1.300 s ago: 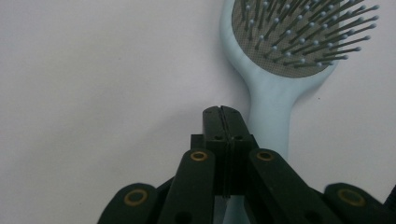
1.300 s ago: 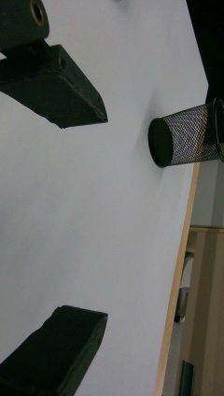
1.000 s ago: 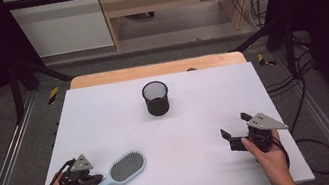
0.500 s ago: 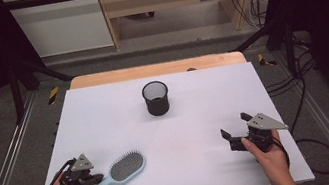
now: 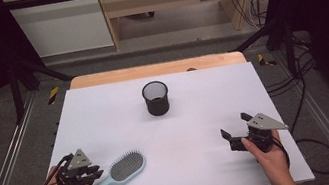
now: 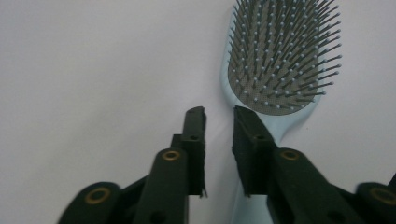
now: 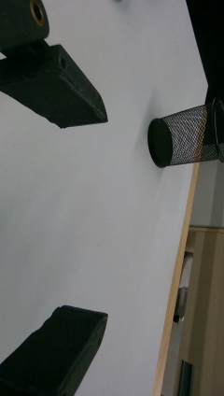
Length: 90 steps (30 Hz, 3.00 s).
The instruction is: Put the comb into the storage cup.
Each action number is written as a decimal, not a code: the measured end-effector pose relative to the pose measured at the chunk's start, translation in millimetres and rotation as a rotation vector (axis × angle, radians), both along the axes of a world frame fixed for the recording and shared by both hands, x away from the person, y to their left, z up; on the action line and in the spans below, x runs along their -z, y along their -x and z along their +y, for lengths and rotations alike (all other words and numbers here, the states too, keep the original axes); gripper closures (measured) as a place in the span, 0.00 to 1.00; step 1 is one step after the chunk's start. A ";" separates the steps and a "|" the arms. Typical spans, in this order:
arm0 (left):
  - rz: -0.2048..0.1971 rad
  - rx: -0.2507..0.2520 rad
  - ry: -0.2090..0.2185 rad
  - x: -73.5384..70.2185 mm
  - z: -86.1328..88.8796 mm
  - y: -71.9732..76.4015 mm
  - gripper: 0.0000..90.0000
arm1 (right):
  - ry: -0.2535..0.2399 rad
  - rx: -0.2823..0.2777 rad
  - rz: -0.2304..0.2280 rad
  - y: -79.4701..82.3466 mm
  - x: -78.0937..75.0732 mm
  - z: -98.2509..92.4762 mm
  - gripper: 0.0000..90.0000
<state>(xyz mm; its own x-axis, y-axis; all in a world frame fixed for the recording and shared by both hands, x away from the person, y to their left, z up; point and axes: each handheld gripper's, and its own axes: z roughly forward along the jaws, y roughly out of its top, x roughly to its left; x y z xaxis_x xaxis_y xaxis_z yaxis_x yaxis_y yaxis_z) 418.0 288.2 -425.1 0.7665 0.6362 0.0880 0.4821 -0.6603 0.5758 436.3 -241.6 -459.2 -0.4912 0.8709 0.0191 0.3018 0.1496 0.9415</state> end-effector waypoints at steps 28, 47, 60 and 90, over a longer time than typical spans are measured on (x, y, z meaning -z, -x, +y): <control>0.083 0.076 -0.068 14.9 -18.3 1.7 0.13 | 0.004 -0.001 0.005 -0.3 0.9 0.7 0.06; 0.155 0.133 -0.088 20.2 -24.9 -1.6 0.46 | 0.005 -0.002 0.007 -0.7 1.2 0.6 0.06; 0.179 0.149 -0.111 22.0 -24.5 -5.3 0.61 | 0.009 -0.003 0.008 -0.6 1.3 1.0 0.06; 0.161 0.179 -0.159 24.5 -25.3 -3.6 0.76 | 0.012 -0.004 0.009 -0.9 1.6 1.7 0.06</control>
<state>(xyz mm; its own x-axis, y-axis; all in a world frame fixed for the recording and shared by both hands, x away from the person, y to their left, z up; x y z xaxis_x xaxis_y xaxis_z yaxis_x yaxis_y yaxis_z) 421.6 262.8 -449.6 0.8774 0.4777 0.0442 0.4265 -0.8188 0.3841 437.1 -239.9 -460.8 -0.4944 0.8691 0.0127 0.3098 0.1625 0.9368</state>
